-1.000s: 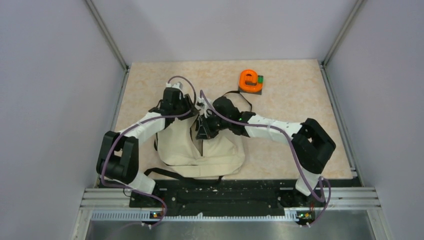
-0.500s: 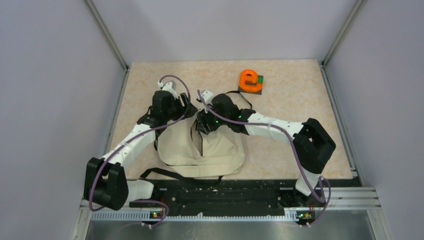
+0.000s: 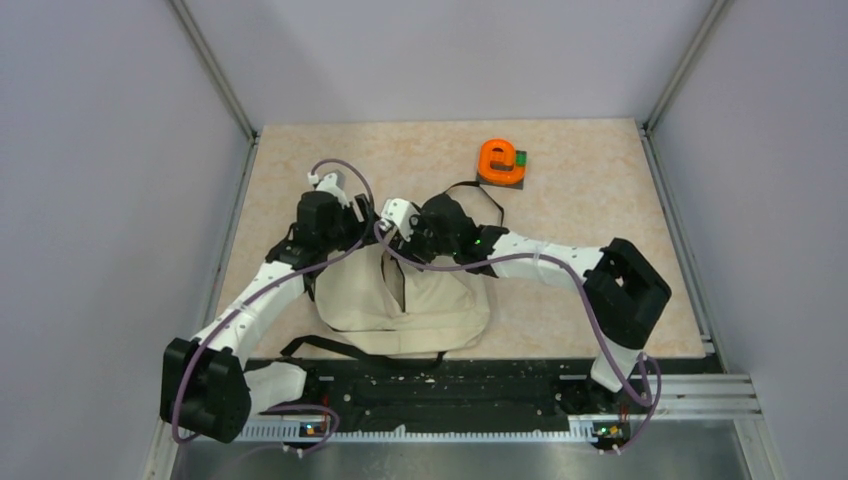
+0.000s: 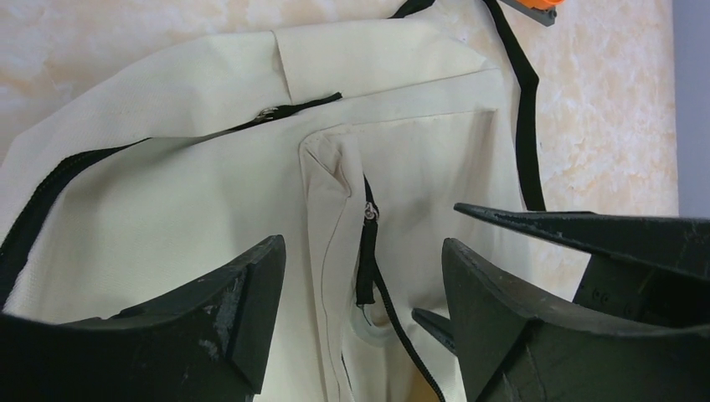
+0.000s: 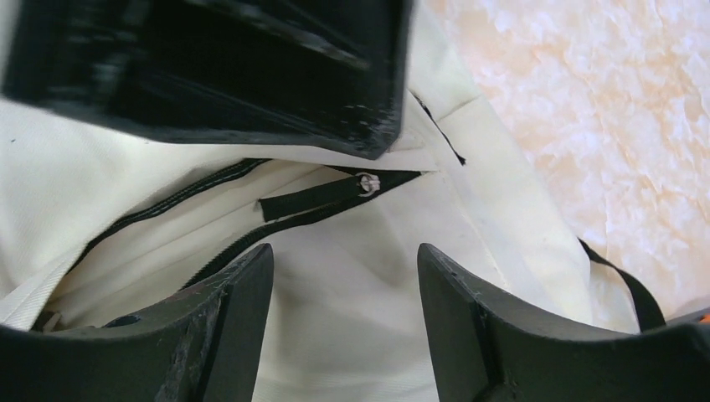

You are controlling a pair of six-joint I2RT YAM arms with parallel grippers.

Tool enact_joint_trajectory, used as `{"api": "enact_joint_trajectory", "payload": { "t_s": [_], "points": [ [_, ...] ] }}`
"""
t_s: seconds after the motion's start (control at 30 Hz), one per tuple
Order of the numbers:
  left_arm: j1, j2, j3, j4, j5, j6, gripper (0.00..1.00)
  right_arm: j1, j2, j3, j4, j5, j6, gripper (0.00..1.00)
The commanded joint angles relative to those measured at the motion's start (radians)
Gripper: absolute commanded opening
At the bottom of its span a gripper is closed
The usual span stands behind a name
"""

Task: Pack the student bag
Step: Zip the student bag at the center of the board.

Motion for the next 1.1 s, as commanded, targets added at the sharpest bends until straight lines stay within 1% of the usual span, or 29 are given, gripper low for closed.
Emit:
{"api": "enact_joint_trajectory", "payload": {
  "t_s": [0.0,0.2,0.37,0.53,0.73,0.8,0.87,0.93,1.0,1.07],
  "points": [
    [0.013,-0.023,-0.011,0.02,0.0,-0.005,0.74,0.043,0.006,0.057,0.018,-0.01,-0.092,0.64],
    [0.031,-0.026,-0.032,0.029,0.013,-0.006,0.74,0.088,0.047,0.105,-0.013,-0.015,-0.096,0.65],
    [0.056,-0.041,-0.052,0.032,0.021,-0.009,0.75,0.102,0.105,0.114,-0.011,0.056,-0.125,0.65],
    [0.089,-0.063,-0.074,0.027,0.019,-0.017,0.75,0.103,0.12,0.095,0.006,0.102,-0.147,0.65],
    [0.11,-0.073,-0.081,0.032,0.028,-0.023,0.76,0.109,0.156,0.093,0.066,0.18,-0.178,0.64],
    [0.114,-0.077,-0.08,0.03,0.028,-0.022,0.76,0.11,0.175,0.104,0.077,0.203,-0.192,0.61],
    [0.118,-0.081,-0.081,0.026,0.028,-0.02,0.76,0.111,0.194,0.124,0.069,0.224,-0.202,0.55],
    [0.122,-0.087,-0.085,0.024,0.029,-0.018,0.76,0.11,0.2,0.127,0.085,0.235,-0.203,0.5],
    [0.126,-0.09,-0.089,0.024,0.029,-0.018,0.76,0.112,0.194,0.112,0.139,0.245,-0.194,0.47],
    [0.129,-0.088,-0.092,0.025,0.032,-0.019,0.76,0.112,0.188,0.106,0.165,0.244,-0.18,0.47]
  ]
}}
